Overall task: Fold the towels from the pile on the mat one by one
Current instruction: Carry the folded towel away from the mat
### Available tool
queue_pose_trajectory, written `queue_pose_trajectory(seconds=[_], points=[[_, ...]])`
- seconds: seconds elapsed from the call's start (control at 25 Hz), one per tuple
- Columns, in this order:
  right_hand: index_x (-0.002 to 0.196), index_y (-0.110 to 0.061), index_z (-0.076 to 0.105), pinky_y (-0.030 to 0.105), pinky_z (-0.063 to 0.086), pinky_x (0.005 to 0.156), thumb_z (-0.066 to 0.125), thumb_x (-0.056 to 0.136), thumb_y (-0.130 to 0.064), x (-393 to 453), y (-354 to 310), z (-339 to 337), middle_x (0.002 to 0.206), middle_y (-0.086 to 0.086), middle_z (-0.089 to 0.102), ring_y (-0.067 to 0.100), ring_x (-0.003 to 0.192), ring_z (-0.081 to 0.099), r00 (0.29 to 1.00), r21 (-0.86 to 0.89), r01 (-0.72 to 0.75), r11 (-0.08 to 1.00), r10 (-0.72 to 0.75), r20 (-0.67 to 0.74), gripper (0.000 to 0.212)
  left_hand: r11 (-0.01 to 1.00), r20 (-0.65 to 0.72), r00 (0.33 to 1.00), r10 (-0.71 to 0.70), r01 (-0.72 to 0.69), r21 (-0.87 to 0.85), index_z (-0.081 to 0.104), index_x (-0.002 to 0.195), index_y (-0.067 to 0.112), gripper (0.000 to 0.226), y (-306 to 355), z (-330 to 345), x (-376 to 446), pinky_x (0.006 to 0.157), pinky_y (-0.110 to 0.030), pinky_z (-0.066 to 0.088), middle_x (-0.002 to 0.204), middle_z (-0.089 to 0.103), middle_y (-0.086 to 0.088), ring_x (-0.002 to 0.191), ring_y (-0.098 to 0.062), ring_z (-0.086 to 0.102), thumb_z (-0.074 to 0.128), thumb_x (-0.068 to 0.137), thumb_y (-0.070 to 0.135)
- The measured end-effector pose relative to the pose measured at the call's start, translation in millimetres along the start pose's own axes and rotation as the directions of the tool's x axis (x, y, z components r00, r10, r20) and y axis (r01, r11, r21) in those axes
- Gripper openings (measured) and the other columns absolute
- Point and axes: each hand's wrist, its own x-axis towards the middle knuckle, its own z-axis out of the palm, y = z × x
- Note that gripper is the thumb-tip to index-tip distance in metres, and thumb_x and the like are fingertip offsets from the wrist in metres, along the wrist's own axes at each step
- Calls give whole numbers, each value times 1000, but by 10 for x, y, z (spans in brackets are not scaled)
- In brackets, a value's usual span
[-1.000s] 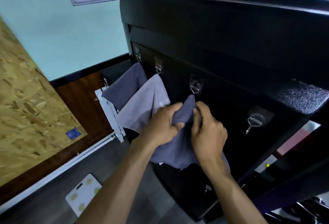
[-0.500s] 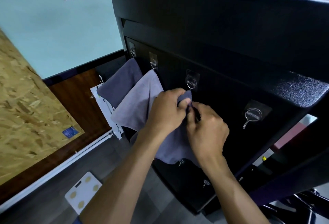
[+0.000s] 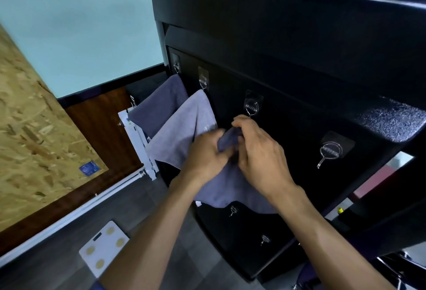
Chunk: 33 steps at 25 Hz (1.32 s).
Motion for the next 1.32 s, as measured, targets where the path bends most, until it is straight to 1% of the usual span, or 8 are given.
queue_pose_trajectory(seconds=[0.28, 0.32, 0.44, 0.52, 0.64, 0.84, 1.08, 1.32], points=[[130, -15, 51, 36, 52, 58, 53, 86, -5, 100, -23, 102, 135, 1, 50, 26, 97, 61, 999, -175, 34, 984, -38, -17, 44, 991, -16, 994, -110, 108, -81, 58, 75, 28, 17, -314, 177, -139, 66, -16, 46, 69, 62, 15, 72, -5, 61, 63, 86, 16], [135, -15, 49, 34, 51, 62, 55, 85, -5, 39, 17, 131, 144, 2, 45, 24, 101, 58, 998, -171, 43, 984, -50, -33, 51, 988, 10, 993, -120, 120, -101, 63, 87, 26, 5, -361, 180, -132, 73, -22, 51, 79, 66, 13, 80, -6, 64, 65, 83, 24], [146, -14, 40, 34, 45, 99, 59, 82, -4, -476, 277, 423, 160, 8, 23, 22, 128, 44, 995, -213, 100, 972, -104, -6, 68, 980, 23, 982, -185, 186, -73, 62, 117, 24, 43, -575, 143, -348, 82, -28, 53, 103, 70, 11, 95, -5, 65, 73, 77, 35], [148, -12, 38, 44, 25, 118, 66, 74, 1, -934, 476, 699, 161, 11, 19, 27, 146, 26, 994, -240, 92, 966, -77, 73, 80, 957, -31, 964, -263, 256, -135, 64, 111, 26, 43, -705, 142, -565, 77, -29, 55, 96, 71, 13, 88, -2, 67, 78, 73, 38], [139, -8, 50, 43, 14, 122, 71, 68, 6, -1328, 549, 897, 158, 12, 29, 30, 147, 24, 994, -266, 18, 964, 11, 108, 76, 919, -60, 944, -324, 299, -258, 65, 109, 27, 44, -799, 180, -774, 76, -29, 57, 94, 72, 14, 85, 0, 68, 82, 69, 36], [129, -9, 59, 47, 36, 112, 52, 77, -4, -2033, 185, 986, 153, 13, 37, 31, 140, 36, 991, -206, -27, 978, 53, 122, 53, 841, -53, 886, -461, 417, -346, 49, 132, 30, 67, -1089, 302, -1329, 78, -8, 43, 117, 59, 13, 107, 0, 56, 82, 75, 22], [116, -23, 61, 39, 58, 82, 77, 60, -9, -3855, -26, 1140, 142, 3, 51, 23, 116, 54, 883, -254, -143, 957, 239, 404, 60, 828, 94, 831, -548, 555, -83, 39, 146, 24, 67, -1730, 760, -2730, 106, -30, 39, 141, 50, 0, 128, -15, 47, 69, 86, 25], [101, -34, 66, 22, 56, 64, 78, 43, -35, -5204, -142, 780, 121, -8, 64, 11, 90, 69, 707, -223, -14, 975, 168, 687, 60, 783, 28, 788, -615, 615, -91, 42, 144, 22, 60, -1412, 880, -4071, 105, -31, 41, 141, 51, -5, 129, -20, 48, 67, 89, 23]])
